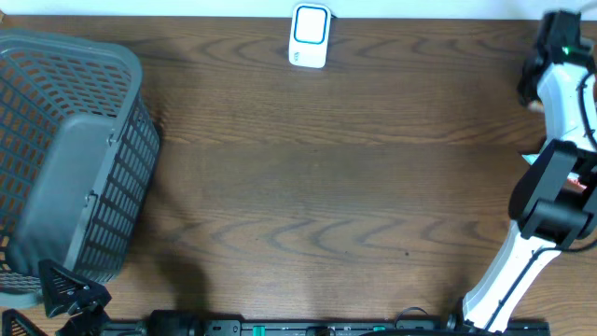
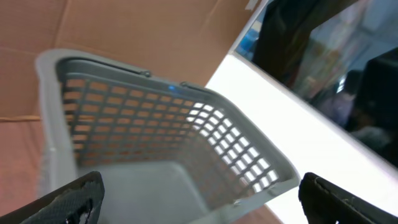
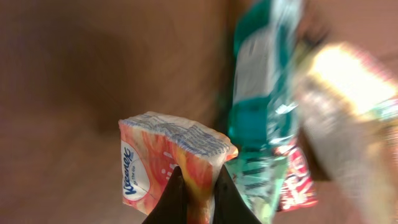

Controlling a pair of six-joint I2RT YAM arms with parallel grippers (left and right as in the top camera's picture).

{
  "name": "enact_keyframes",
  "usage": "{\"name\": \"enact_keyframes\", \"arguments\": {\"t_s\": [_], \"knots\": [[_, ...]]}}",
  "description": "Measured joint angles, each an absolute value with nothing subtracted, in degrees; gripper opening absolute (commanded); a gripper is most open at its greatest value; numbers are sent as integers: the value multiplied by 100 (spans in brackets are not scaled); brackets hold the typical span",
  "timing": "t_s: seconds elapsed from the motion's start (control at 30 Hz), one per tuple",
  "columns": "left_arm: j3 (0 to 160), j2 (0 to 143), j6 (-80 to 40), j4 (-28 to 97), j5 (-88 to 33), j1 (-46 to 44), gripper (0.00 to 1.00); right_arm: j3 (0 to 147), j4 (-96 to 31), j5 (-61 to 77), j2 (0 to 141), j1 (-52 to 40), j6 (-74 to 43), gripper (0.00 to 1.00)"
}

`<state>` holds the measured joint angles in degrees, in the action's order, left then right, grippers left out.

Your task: Scan the item barcode

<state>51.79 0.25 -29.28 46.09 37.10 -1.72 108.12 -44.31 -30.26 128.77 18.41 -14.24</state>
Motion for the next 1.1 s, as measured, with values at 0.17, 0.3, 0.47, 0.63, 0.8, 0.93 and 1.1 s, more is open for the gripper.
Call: {"name": "enact_keyframes", "arguments": {"t_s": [0.17, 0.3, 0.47, 0.63, 0.8, 0.93, 1.1], "knots": [[5179, 25, -3166, 4501, 3588, -172, 100, 10661, -4469, -2781, 13284, 2145, -1555, 64], [5063, 25, -3660, 4311, 3586, -169, 100, 10661, -4410, -2683, 13288, 2204, -1612, 99], [4338, 104, -3463, 3465, 2969, -169, 100, 10659, -4442, -2637, 13152, 2189, -1608, 99], [3570, 738, -2593, 2445, 1540, -172, 100, 10650, -4541, -2576, 12355, 2150, -1608, 99], [3426, 1579, -1890, 2412, 770, -172, 100, 10652, -4711, -2283, 11277, 2088, -1608, 99], [3422, 2097, -1621, 2526, 552, -172, 100, 10654, -4971, -1813, 10503, 2080, -1608, 99], [3415, 2158, -1490, 2663, 438, -172, 100, 10654, -5367, -1446, 9848, 2080, -1608, 99]]}}
